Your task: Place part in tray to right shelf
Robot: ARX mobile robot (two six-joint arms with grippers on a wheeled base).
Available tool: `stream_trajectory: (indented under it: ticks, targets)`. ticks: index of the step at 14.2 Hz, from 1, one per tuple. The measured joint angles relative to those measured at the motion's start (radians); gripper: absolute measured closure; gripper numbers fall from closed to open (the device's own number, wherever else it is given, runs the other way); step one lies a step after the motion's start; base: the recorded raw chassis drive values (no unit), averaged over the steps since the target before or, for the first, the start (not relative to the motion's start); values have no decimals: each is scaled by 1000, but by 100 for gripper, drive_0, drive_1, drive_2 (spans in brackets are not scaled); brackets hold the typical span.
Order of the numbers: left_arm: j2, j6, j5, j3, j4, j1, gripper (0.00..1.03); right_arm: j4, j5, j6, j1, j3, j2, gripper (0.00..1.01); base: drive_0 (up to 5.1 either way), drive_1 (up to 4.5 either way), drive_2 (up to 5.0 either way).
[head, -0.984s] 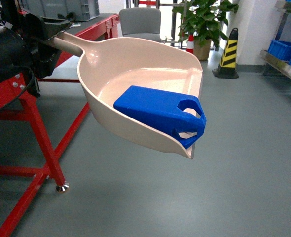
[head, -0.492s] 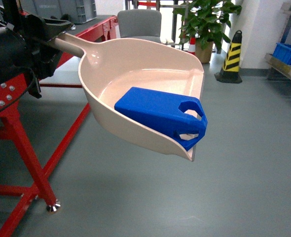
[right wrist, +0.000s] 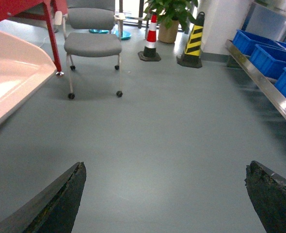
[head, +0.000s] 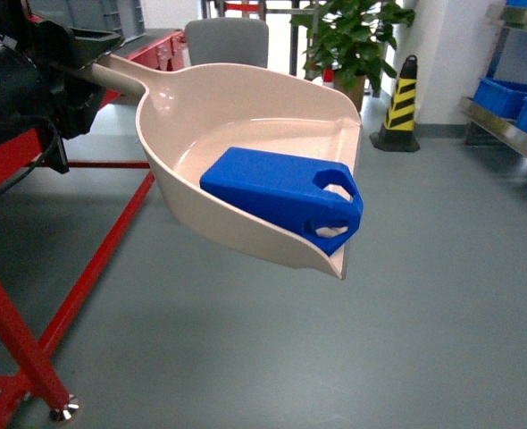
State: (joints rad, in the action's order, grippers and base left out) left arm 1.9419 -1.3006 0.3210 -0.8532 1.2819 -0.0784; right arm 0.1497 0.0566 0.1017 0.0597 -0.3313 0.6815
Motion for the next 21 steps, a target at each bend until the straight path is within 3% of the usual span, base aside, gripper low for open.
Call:
stream_trajectory:
  ticks: [21]
  targets:
    - [0,0,5,0,-2,-5,89,0,0,0,0,0,-3,3,-152,-152,-152]
